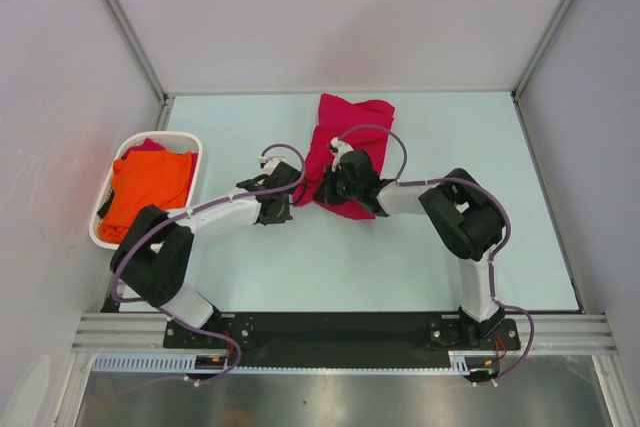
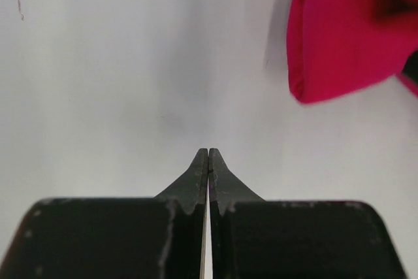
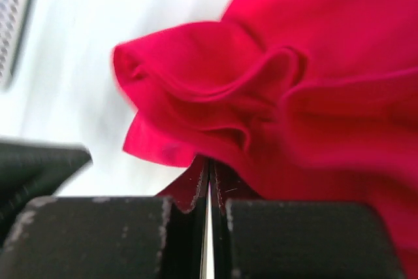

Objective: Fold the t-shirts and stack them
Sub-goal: Fold the folded rectangular tshirt in 1/3 of the way

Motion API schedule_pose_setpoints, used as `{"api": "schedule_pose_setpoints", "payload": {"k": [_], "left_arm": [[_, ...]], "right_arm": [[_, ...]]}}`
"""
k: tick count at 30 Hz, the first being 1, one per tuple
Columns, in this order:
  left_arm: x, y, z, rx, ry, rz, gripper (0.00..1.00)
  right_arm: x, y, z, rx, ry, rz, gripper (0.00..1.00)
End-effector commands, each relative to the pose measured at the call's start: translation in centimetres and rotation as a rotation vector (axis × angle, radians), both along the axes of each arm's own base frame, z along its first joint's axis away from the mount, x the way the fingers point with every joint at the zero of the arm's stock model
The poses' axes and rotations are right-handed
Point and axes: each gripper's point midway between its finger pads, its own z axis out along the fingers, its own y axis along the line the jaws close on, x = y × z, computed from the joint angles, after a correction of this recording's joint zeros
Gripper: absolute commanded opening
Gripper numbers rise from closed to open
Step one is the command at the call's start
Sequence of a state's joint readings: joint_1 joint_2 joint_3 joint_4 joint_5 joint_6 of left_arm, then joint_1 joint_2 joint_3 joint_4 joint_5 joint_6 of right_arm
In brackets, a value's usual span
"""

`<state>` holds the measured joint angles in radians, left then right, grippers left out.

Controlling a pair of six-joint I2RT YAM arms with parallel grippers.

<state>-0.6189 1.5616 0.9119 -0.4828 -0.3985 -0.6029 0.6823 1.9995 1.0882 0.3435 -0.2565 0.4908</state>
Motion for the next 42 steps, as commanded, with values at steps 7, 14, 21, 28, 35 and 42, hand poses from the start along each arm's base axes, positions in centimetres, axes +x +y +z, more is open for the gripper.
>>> {"api": "schedule_pose_setpoints", "payload": {"k": [7, 14, 21, 28, 35, 42], "left_arm": [[0.8, -0.2, 0.8, 0.010, -0.034, 0.017, 0.00], [1.0, -0.3, 0.2, 0.026, -0.014, 0.016, 0.00], [1.3, -0.6, 0.2, 0.027, -0.017, 0.012, 0.00], [1.6, -0.5, 0.3, 0.037, -0.023, 0.010, 0.00], [1.9, -0.7, 0.8, 0.036, -0.034, 0.006, 0.00], [1.7, -0.5, 0.5, 0.043, -0.026, 0.010, 0.00]], "right_arm": [[7.7, 0.1, 3.4, 0.079, -0.086, -0.004, 0.00], [5.0, -0.2, 3.1, 0.071, -0.017, 0.082, 0.00], [2.4, -2.7, -0.9, -0.103, 0.099, 0.101, 0.00], [0.8, -5.9, -1.6, -0.247, 0.137, 0.091, 0.00], [2.3, -5.5, 3.9, -0.068, 0.041, 0.110, 0.00], [3.8, -4.3, 3.7, -0.015, 0.033, 0.111, 0.00]]}}
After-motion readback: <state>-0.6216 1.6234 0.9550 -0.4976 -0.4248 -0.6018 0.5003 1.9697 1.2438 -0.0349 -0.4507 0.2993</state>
